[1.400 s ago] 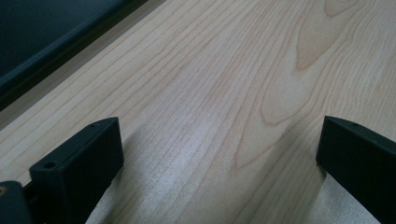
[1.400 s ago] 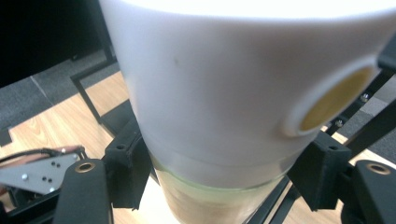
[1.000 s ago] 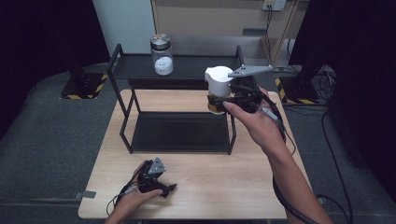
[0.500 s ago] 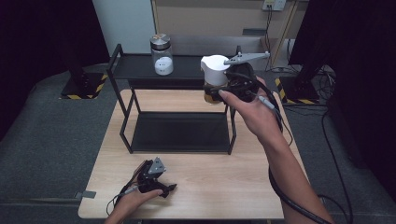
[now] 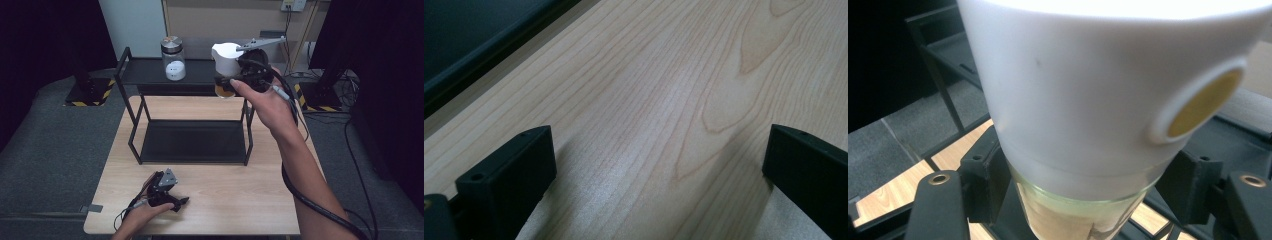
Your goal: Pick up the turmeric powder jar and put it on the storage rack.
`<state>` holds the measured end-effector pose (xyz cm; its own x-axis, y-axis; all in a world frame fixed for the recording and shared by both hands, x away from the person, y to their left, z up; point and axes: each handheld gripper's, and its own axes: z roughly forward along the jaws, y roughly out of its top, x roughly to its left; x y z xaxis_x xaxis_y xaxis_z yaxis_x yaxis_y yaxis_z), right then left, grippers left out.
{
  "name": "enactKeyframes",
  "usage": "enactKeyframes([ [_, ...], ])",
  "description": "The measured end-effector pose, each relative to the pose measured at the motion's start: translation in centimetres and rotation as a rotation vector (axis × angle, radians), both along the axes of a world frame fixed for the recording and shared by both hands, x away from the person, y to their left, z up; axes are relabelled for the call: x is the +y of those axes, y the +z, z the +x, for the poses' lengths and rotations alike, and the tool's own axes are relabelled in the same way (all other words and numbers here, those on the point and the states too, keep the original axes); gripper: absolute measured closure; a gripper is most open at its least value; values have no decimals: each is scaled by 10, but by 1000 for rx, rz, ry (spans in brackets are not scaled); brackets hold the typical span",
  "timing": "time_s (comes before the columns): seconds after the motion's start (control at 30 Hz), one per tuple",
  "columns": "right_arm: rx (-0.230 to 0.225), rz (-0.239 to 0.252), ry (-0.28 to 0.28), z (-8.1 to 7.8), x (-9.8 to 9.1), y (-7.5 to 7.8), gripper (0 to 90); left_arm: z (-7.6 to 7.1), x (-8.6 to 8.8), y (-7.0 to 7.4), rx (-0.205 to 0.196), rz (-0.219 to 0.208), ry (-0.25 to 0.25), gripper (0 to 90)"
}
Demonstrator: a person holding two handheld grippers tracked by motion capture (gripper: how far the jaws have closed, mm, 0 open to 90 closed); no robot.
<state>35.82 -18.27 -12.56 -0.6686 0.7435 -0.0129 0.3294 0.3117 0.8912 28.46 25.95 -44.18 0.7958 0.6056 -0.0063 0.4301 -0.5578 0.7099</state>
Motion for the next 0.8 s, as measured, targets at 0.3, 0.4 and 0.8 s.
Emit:
enactKeyframes([
  [0.3,-2,10,-18,14,4,4,317,0,0,0,2,-2,-1,0],
  [0.4,0,11,-23,21,6,5,317,0,0,0,2,-1,-1,0],
  [0.8,13,14,-47,45,16,6,317,1,1,0,1,-1,-6,0],
])
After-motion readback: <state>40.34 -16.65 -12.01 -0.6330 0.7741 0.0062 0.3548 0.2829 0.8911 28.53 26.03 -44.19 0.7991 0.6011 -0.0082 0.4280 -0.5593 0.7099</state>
